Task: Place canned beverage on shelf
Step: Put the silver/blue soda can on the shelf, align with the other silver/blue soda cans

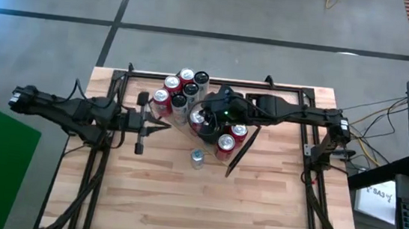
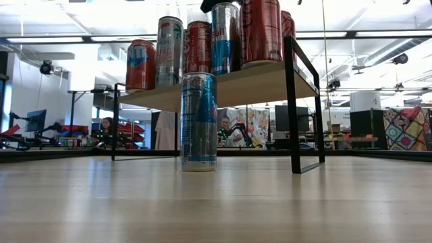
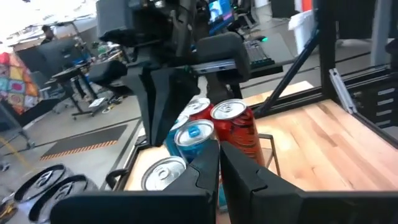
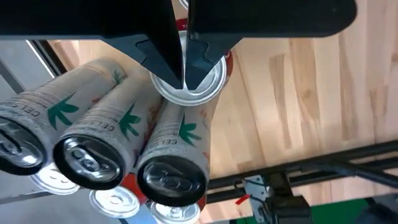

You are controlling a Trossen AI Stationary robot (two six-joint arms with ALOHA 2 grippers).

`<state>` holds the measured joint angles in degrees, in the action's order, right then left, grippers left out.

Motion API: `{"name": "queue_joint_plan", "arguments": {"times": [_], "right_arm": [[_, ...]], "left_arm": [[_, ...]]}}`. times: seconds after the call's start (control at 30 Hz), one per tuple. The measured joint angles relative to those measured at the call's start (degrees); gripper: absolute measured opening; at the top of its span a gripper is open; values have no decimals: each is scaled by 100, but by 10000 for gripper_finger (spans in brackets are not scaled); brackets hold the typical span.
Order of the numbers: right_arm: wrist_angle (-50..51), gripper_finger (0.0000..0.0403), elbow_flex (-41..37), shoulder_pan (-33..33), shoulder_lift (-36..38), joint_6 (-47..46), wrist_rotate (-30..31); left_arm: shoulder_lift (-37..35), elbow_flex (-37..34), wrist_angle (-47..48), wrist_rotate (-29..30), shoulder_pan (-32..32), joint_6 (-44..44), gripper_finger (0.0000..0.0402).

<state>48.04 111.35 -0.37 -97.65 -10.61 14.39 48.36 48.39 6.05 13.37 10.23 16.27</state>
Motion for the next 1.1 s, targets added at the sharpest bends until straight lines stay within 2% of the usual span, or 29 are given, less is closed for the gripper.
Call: {"name": "queue_joint_plan", "arguments": {"times": [0.13, 0.3, 0.5, 1.1], "right_arm": [[-37, 9, 0, 1, -49, 59, -2], [-33, 9, 0, 92, -44, 55, -5], [186, 9, 116, 295, -39, -40, -413], [2542, 9, 1051, 533, -24, -556, -370]], "left_arm": [[7, -28, 158, 321, 247, -127, 0], [31, -48, 177, 323, 501, -203, 0], [77, -56, 94, 321, 683, -205, 0], [506, -58, -539, 316, 743, -249, 0]]}}
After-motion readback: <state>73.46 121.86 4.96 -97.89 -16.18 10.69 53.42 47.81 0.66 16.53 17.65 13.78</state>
